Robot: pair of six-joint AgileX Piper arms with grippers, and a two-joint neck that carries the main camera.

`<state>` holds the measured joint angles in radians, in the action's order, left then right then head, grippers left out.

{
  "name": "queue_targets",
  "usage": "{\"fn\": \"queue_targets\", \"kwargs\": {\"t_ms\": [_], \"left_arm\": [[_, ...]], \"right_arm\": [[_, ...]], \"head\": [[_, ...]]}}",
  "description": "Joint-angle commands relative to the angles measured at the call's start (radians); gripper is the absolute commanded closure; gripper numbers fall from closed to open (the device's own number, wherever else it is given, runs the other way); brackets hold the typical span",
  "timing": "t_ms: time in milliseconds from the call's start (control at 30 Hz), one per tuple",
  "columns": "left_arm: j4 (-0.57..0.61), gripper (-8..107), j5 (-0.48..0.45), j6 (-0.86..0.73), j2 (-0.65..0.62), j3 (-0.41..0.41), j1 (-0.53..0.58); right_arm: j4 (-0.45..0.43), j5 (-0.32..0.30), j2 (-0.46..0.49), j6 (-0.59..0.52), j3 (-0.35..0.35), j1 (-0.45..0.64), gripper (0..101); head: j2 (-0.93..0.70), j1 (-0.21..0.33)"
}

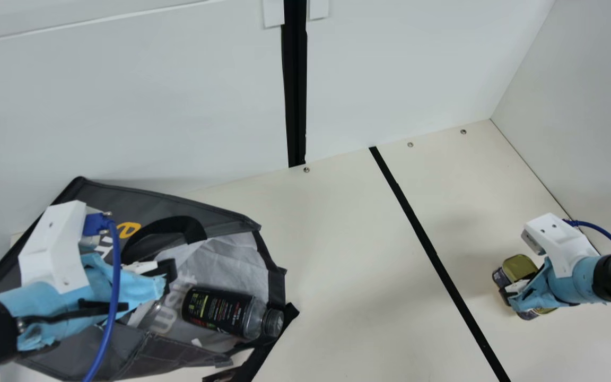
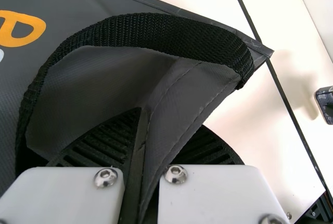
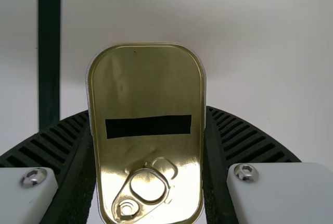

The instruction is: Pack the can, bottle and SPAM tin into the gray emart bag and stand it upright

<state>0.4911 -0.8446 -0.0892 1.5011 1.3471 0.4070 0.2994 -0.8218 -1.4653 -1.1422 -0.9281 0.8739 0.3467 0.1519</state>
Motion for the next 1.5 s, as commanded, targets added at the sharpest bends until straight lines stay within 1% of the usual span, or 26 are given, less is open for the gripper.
{"fn": "queue_targets", "kwargs": {"t_ms": [0,200,400,700,867,1067,1467], "left_arm": [[0.0,107,0.0,0.0,0.0,0.0,0.0],[0.0,107,0.0,0.0,0.0,0.0,0.0],[0.0,107,0.0,0.0,0.0,0.0,0.0],[0.0,107,0.0,0.0,0.0,0.0,0.0],[0.0,107,0.0,0.0,0.0,0.0,0.0],[0.0,107,0.0,0.0,0.0,0.0,0.0],[0.0,107,0.0,0.0,0.0,0.0,0.0]], "right_arm": [[0.002,-0.01,0.02,0.005,0.0,-0.011,101],[-0.007,-0.036,0.073,0.04,0.001,-0.063,101],[-0.031,-0.051,0.11,0.099,-0.006,-0.129,101],[-0.075,-0.061,0.159,0.219,-0.015,-0.264,101],[-0.086,-0.075,0.171,0.248,-0.03,-0.343,101],[-0.072,-0.102,0.161,0.221,-0.071,-0.413,101],[-0.013,-0.185,0.132,0.091,-0.173,-0.505,101]], "head": [[0.002,0.023],[0.002,0.023],[0.002,0.023],[0.002,0.023],[0.002,0.023],[0.002,0.023],[0.002,0.023]]}}
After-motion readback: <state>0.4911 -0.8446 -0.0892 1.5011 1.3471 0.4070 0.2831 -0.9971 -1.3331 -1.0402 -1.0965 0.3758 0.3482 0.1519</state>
